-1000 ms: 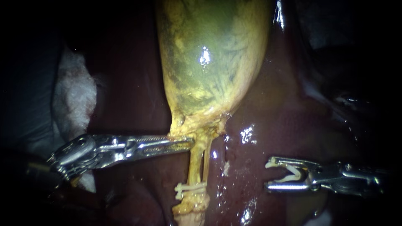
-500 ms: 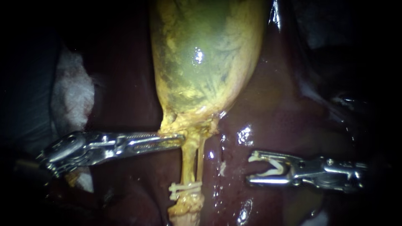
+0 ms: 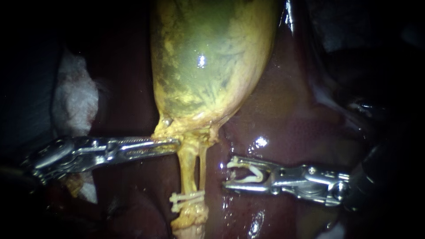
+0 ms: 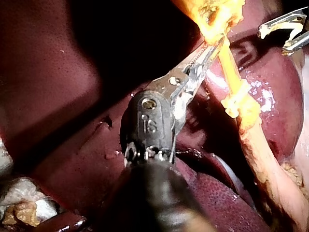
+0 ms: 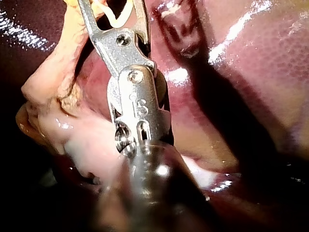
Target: Clipping third clip left tube
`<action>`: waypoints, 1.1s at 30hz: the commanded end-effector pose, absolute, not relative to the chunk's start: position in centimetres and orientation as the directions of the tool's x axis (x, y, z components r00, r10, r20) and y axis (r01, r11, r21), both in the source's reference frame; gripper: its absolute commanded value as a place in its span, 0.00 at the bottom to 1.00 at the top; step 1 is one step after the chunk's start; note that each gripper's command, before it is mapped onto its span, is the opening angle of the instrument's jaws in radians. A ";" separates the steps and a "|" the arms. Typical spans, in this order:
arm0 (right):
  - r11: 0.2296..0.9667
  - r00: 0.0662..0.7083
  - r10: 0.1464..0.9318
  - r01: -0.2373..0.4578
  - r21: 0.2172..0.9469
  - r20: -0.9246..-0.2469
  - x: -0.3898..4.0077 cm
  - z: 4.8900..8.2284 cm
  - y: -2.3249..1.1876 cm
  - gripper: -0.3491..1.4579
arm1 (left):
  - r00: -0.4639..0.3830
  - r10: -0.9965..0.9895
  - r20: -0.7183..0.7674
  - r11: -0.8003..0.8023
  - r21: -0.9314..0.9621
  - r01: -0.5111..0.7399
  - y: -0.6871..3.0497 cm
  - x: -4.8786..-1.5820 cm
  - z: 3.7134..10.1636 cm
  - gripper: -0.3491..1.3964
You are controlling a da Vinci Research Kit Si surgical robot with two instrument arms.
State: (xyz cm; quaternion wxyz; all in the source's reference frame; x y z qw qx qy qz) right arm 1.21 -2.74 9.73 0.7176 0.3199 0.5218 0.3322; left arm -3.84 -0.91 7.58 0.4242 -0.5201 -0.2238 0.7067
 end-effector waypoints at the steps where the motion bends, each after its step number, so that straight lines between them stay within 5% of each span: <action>1: 0.572 0.235 0.812 -0.142 0.808 -0.534 1.24 9.74 -2.75 0.45 | -0.099 0.832 -0.545 -0.540 -0.758 -0.365 -0.91 -3.83 7.58 0.00; 20: 0.521 0.220 0.843 -0.109 0.847 -0.490 1.94 9.96 -2.80 0.45 | -0.100 0.834 -0.542 -0.538 -0.762 -0.361 -0.93 -3.75 7.49 0.00; 33: 0.500 0.217 0.856 -0.116 0.858 -0.469 2.01 10.33 -2.83 0.46 | -0.101 0.831 -0.546 -0.542 -0.759 -0.361 -0.94 -3.77 7.46 0.00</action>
